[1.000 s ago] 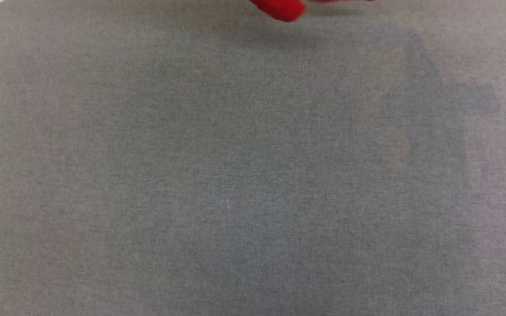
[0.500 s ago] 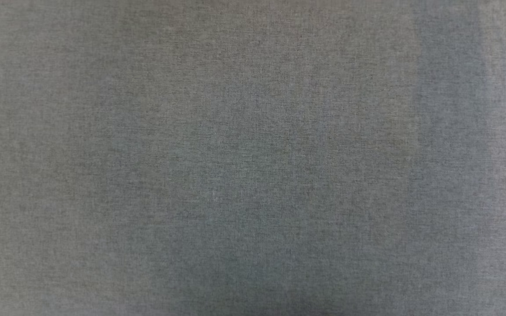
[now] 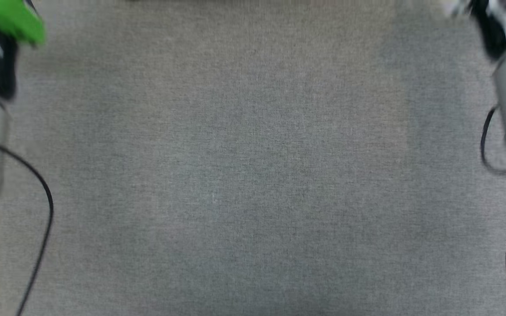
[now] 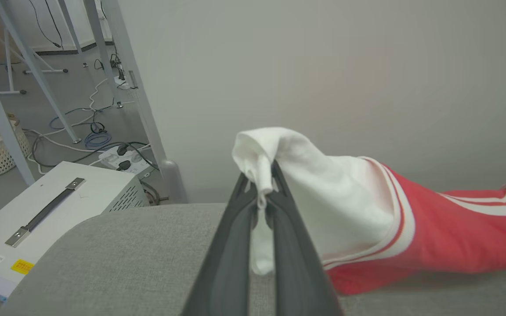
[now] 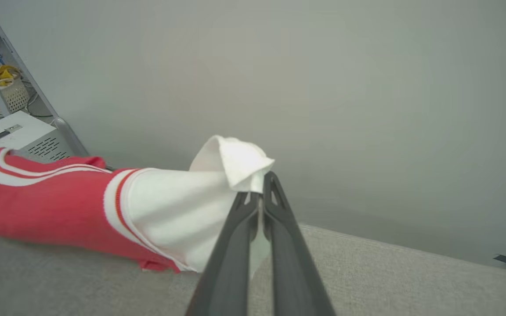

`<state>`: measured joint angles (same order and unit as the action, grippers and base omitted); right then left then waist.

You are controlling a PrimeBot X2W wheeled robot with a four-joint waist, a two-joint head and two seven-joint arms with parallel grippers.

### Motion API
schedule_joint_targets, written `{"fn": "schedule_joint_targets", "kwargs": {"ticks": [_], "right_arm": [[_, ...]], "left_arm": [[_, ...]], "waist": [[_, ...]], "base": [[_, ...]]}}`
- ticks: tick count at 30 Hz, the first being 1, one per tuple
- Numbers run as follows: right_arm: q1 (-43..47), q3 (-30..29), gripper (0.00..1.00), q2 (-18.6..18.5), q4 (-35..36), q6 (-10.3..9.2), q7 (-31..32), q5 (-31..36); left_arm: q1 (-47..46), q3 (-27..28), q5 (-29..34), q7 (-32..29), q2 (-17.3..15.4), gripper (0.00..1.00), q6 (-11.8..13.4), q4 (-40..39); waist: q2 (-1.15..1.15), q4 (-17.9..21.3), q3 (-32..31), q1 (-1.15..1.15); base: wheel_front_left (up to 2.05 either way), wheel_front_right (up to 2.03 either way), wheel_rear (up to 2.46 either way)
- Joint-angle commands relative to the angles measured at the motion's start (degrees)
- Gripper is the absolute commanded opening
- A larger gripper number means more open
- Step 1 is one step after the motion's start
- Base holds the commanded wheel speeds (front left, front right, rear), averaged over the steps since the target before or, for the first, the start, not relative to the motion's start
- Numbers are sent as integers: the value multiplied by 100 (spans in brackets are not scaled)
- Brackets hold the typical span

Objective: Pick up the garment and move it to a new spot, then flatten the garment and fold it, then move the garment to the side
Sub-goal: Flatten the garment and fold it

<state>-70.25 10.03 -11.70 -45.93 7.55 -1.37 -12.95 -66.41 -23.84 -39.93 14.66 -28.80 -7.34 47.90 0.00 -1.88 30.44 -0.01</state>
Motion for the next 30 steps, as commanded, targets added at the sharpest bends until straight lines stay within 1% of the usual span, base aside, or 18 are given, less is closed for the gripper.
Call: {"fn": "schedule_joint_targets", "kwargs": {"ticks": [1, 6, 9, 11, 15, 22, 26, 30], "right_arm": [[439, 63, 0, -83, 210, -6, -74, -157], [1910, -9, 0, -295, 1115, -6, -10, -572], [2872, -271, 0, -363, 1814, -6, 122, -695], [3472, -454, 0, -338, 2279, -6, 252, -692], [4590, -827, 0, -105, 3156, -6, 529, -635], [6297, -1255, 0, 438, 4453, -6, 1076, -435], [7082, -1461, 0, 681, 4967, -6, 1286, -381], [7848, -1783, 0, 829, 5289, -6, 1422, -396]], "left_arm": [[479, 115, -44, 33, -4, 0, -13, -184], [1882, 590, 81, 33, 95, 0, -13, -925], [2668, 924, 255, 33, 208, 0, -11, -1489], [3134, 1144, 379, 33, 295, 0, 12, -1840], [4021, 1467, 607, 33, 465, 0, 80, -2334], [5316, 1495, 839, 33, 675, 0, 141, -2659], [5920, 1440, 809, -2, 731, 0, 229, -2795], [6486, 1459, 703, -92, 764, 0, 357, -2949]], "waist": [[0, -40, -384, 1], [0, -72, -768, 1], [0, -112, -973, 1], [0, -120, -1089, 1], [0, -120, -1379, 1], [0, -86, -1884, 1], [0, -86, -2145, 1], [0, -123, -2395, 1]], "base": [[0, 0, 0], [0, 0, 0], [0, 0, 0], [0, 0, 0], [0, 0, 0], [0, 0, 0], [0, 0, 0], [0, 0, 0]]}}
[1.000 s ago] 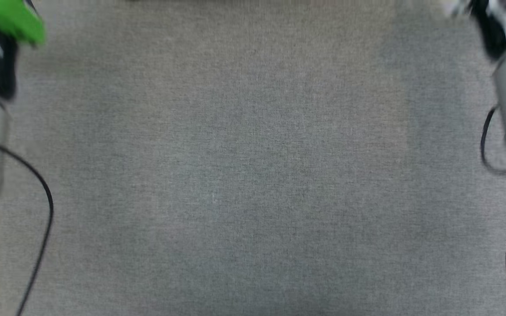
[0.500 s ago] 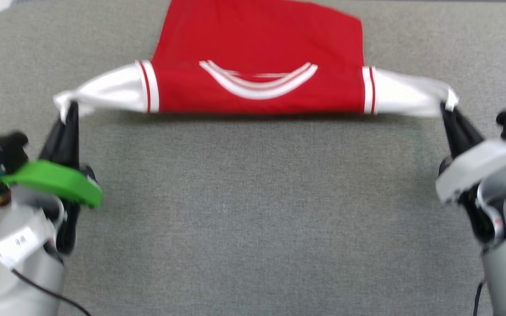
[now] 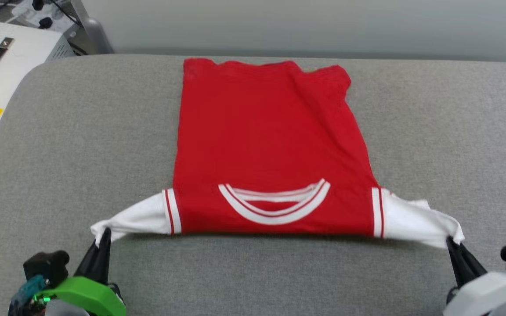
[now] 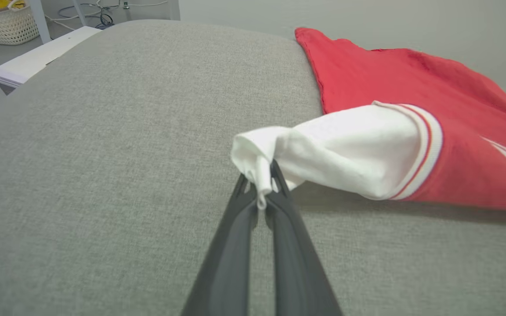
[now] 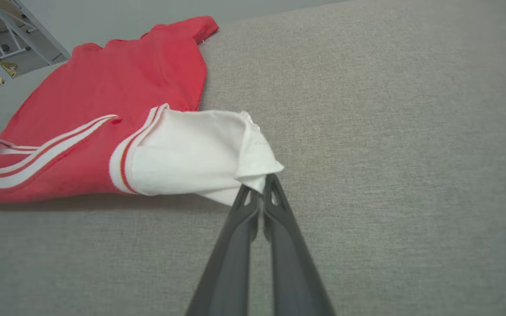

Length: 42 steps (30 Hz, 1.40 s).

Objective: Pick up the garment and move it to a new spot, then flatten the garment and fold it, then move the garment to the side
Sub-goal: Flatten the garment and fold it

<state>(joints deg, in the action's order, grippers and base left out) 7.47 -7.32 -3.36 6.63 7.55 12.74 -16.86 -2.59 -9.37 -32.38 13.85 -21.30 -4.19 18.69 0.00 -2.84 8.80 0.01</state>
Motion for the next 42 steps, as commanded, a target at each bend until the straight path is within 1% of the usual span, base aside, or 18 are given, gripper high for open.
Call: {"fn": "schedule_joint_targets", "kwargs": {"ticks": [1, 6, 9, 13, 14, 15, 16, 17, 18, 21, 24, 27, 29, 32, 36, 38, 42], "right_arm": [[229, -112, 0, 11, 73, -6, 40, 0], [947, -362, 0, 44, 114, -6, 108, -213], [1271, -322, 0, 46, -9, -6, 137, -327], [1579, -146, 0, 46, -269, -6, 202, -324], [1621, -110, 4, 47, -353, -6, 196, -378], [1628, -90, 21, 47, -406, -6, 163, -420], [1615, -65, 41, 47, -469, -6, 114, -437], [1587, -34, 78, 47, -505, -6, 66, -441], [1529, -27, 100, 47, -526, -6, -47, -474], [1309, -31, 100, 47, -501, -6, -339, -426], [895, -139, 100, 47, -447, -6, -666, -333], [327, -301, 100, 47, -536, -6, -725, -186], [-251, -472, 100, 25, -693, -6, -685, -125], [-1084, -635, 100, -88, -1069, -6, -467, -48], [-2223, -719, 100, -371, -1805, -6, -50, -6], [-2765, -723, 100, -548, -2209, -6, 213, -16], [-3804, -604, 100, -910, -2953, -6, 972, 70]], "left_arm": [[231, 17, -74, -40, 10, 0, 69, -64], [894, 14, -199, -210, 29, 0, 201, -202], [1181, -14, -242, -285, 54, 0, 263, -255], [1377, -36, -279, -321, 102, 0, 342, -281], [1390, -41, -278, -320, 109, 0, 360, -289], [1391, -43, -281, -320, 116, 0, 369, -297], [1385, -46, -282, -314, 122, 0, 378, -307], [1374, -62, -259, -304, 117, 0, 383, -316], [1349, -89, -245, -297, 124, 0, 368, -328], [1243, -157, -229, -244, 176, 0, 300, -354], [1084, -232, -147, -167, 235, 0, 277, -412], [890, -289, -40, -95, 291, 0, 284, -517], [718, -332, 56, -43, 332, 0, 280, -632], [482, -406, 189, 9, 394, 0, 255, -751], [155, -539, 343, 52, 519, 0, 193, -860], [3, -617, 408, 67, 593, 0, 146, -893], [-300, -770, 489, 86, 734, 0, 31, -937]], "waist": [[0, -29, -274, -1], [0, -41, -505, -1], [0, -48, -578, -1], [0, -88, -607, -1], [0, -101, -608, -1], [0, -111, -596, -1], [0, -121, -584, -1], [0, -133, -577, -1], [0, -158, -556, -1], [0, -218, -510, -1], [0, -293, -403, -1], [0, -415, -260, -1], [0, -542, -85, -1], [0, -718, 133, -1], [0, -1029, 406, -1], [0, -1197, 540, -1], [0, -1498, 839, -1]], "base": [[0, 0, 0], [0, 0, 0], [0, 0, 0], [0, 0, 0], [0, 0, 0], [0, 0, 0], [0, 0, 0], [0, 0, 0], [0, 0, 0], [0, 0, 0], [0, 0, 0], [0, 0, 0], [0, 0, 0], [0, 0, 0], [0, 0, 0], [0, 0, 0], [0, 0, 0]]}}
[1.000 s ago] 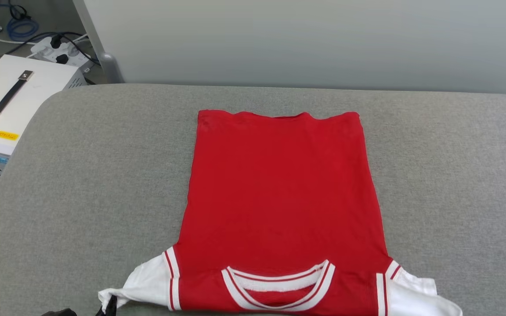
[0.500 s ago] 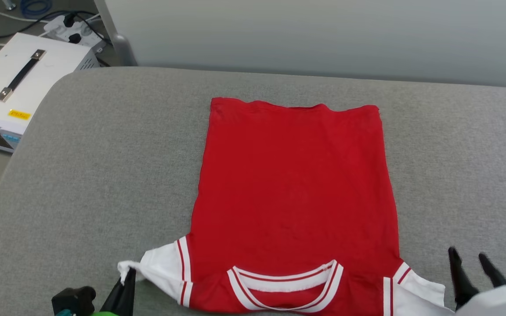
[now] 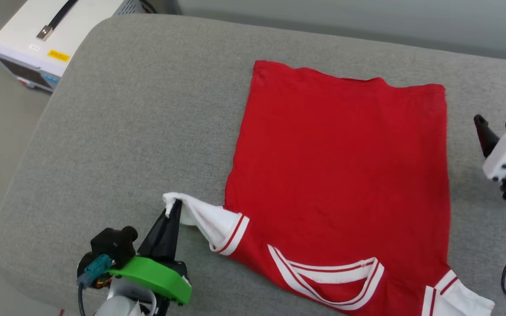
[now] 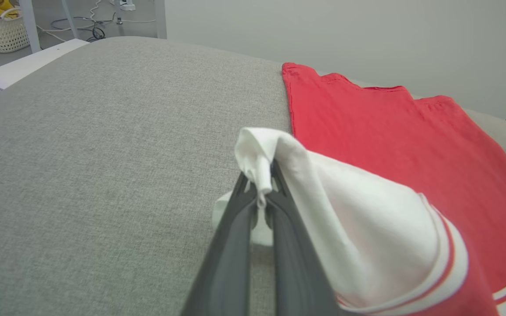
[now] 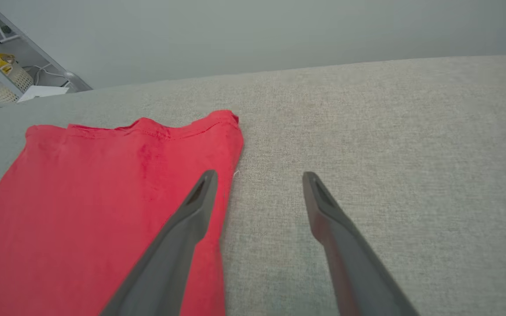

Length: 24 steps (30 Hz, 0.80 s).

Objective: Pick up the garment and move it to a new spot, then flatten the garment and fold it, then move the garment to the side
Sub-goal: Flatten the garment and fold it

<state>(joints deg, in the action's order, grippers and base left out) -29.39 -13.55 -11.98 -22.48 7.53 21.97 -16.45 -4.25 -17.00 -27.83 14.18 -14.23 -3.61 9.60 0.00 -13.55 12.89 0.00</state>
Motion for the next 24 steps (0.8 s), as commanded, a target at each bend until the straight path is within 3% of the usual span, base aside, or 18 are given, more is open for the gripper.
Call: {"fn": "schedule_joint_targets", "kwargs": {"ticks": [1, 11, 14, 21, 22, 23, 24], "right_arm": [[-395, 54, 100, -144, -246, -4, 279, 69], [-2114, 189, 100, -498, -1544, -4, 1719, 738], [-2234, 191, 100, -512, -1790, -4, 1968, 932], [-1968, -52, 100, -355, -2470, -4, 3226, 1232], [-1932, -88, 87, -333, -2506, -4, 3362, 1256], [-1901, -100, 28, -308, -2500, -4, 3455, 1286], [-1884, -116, 0, -291, -2462, -4, 3485, 1304]], "left_arm": [[-215, -43, 51, 57, 60, 0, -59, -32], [-658, -176, 115, 79, 305, 0, -260, -57], [-679, -141, 141, 80, 373, 0, -289, -73], [-673, -40, 217, 81, 476, 0, -343, -57], [-676, -35, 228, 81, 489, 0, -348, -56], [-681, -30, 241, 81, 503, 0, -353, -52], [-689, -25, 252, 81, 516, 0, -358, -49]], "waist": [[0, -504, 503, 0], [0, -980, 1073, 0], [0, -1034, 1148, 0], [0, -1062, 1199, 0], [0, -1067, 1202, 0], [0, -1074, 1208, 0], [0, -1079, 1216, 0]], "base": [[0, 0, 0], [0, 0, 0], [0, 0, 0], [0, 0, 0], [0, 0, 0], [0, 0, 0], [0, 0, 0]]}}
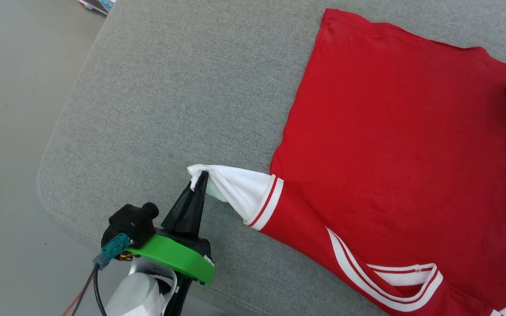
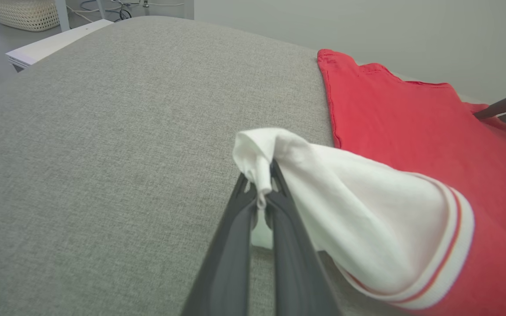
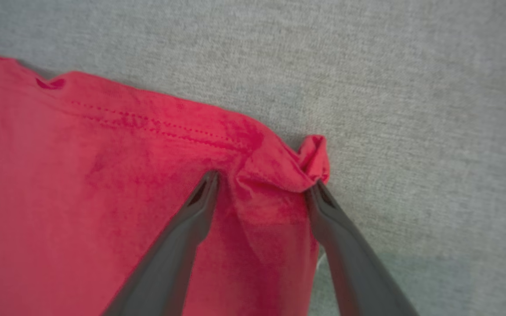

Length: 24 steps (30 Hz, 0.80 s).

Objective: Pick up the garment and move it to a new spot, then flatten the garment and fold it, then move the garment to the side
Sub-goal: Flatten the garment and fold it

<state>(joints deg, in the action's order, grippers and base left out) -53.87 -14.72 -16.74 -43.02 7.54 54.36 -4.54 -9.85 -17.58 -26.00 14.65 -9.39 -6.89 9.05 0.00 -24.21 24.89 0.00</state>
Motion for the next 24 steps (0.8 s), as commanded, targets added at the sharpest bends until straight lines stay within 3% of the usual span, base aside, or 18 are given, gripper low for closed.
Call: {"fn": "schedule_joint_targets", "kwargs": {"ticks": [1, 6, 13, 18, 24], "right_arm": [[570, -15, 0, 196, -380, -5, 264, 123], [477, -34, 0, 131, -83, -5, 104, 157], [557, -149, 0, -347, 427, -5, 12, 54], [1245, -138, 0, -613, 1123, -5, 49, -240], [2600, -401, 0, -631, 2428, -5, 267, -750]], "left_arm": [[-137, 40, 73, 34, 38, 0, -33, 12], [-129, 50, 100, 34, 54, 0, -47, 74], [84, 120, 119, 34, -49, 0, -54, 202], [391, 304, 120, 34, -155, 0, -2, 291], [692, 482, 105, 33, -319, 0, 105, 331]], "waist": [[0, -16, 19, 0], [0, -1, -92, 0], [0, 149, -603, 0], [0, 465, -1075, 0], [0, 981, -1480, 0]], "base": [[0, 0, 0], [0, 0, 0], [0, 0, 0], [0, 0, 0], [0, 0, 0]]}}
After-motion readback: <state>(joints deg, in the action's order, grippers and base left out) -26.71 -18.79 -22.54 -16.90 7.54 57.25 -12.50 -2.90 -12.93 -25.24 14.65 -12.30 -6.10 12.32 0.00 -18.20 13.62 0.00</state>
